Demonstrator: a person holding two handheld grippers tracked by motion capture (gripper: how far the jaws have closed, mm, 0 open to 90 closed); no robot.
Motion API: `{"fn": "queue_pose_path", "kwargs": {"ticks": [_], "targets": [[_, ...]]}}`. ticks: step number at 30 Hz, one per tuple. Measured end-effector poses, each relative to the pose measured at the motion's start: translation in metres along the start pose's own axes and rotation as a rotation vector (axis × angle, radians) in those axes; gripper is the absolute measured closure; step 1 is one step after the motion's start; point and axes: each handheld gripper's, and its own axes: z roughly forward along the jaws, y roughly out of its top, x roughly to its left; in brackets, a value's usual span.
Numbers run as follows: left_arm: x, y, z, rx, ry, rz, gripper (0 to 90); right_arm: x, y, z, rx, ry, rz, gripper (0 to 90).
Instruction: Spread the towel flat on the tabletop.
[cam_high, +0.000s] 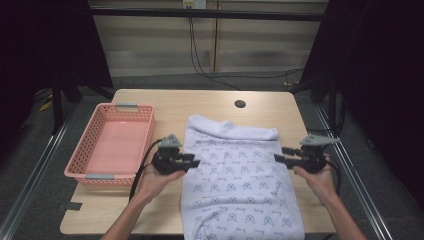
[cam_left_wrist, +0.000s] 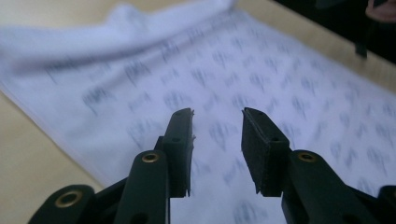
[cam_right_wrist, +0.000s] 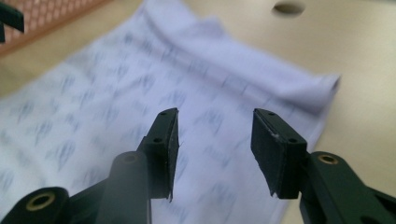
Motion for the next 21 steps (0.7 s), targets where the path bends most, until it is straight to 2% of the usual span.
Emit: {"fn": "queue_pose_path", "kwargs": {"ticks": [1,2,3,5,6,7,8,9,10,11,12,13,15,17,19,21], "targets": [[-0.004,-0.011,0.002,0.017,-0.03,-0.011,62.0,0.008,-0.016,0.002,0.051,0.016,0.007,50.6],[-0.011,-0.021,0.006,0.062,-0.025,0.019,62.0,0.008,-0.016,0.002,0.051,0.016,0.007,50.6],[-0.014,-0.024,0.009,0.095,-0.022,0.04,61.0,0.012,-0.024,0.003,0.082,0.005,-0.004,50.3],[-0.023,-0.033,0.016,0.133,-0.073,0.072,60.5,0.017,-0.033,0.008,0.113,0.017,-0.013,49.4],[-0.026,-0.035,0.019,0.15,-0.079,0.077,62.1,0.018,-0.036,0.012,0.134,0.011,-0.034,48.9],[-0.028,-0.038,0.023,0.194,-0.067,0.1,66.6,0.02,-0.039,0.019,0.156,0.0,-0.063,48.2],[-0.031,-0.041,0.024,0.187,-0.049,0.124,66.6,0.02,-0.039,0.019,0.156,0.0,-0.063,48.2],[-0.03,-0.041,0.023,0.195,-0.035,0.123,78.8,0.02,-0.042,0.026,0.17,-0.012,-0.075,48.6],[-0.03,-0.042,0.021,0.203,-0.019,0.125,78.8,0.02,-0.042,0.026,0.17,-0.012,-0.075,48.6],[-0.03,-0.044,0.02,0.198,-0.012,0.14,84.0,0.021,-0.044,0.029,0.199,-0.025,-0.078,49.9],[-0.03,-0.045,0.017,0.205,-0.009,0.137,85.7,0.022,-0.045,0.029,0.192,-0.03,-0.095,52.7],[-0.03,-0.047,0.015,0.203,-0.007,0.123,87.4,0.022,-0.045,0.027,0.195,-0.028,-0.097,59.5],[-0.031,-0.051,0.009,0.202,-0.013,0.115,88.4,0.025,-0.048,0.022,0.201,-0.031,-0.095,68.3],[-0.031,-0.055,0.003,0.214,-0.02,0.107,88.6,0.03,-0.052,0.017,0.207,-0.001,-0.097,79.6],[-0.033,-0.06,-0.002,0.215,-0.044,0.093,88.7,0.04,-0.057,0.01,0.221,0.038,-0.099,84.4],[-0.035,-0.064,-0.007,0.227,-0.083,0.096,88.7,0.049,-0.062,0.004,0.232,0.068,-0.087,85.7]]}}
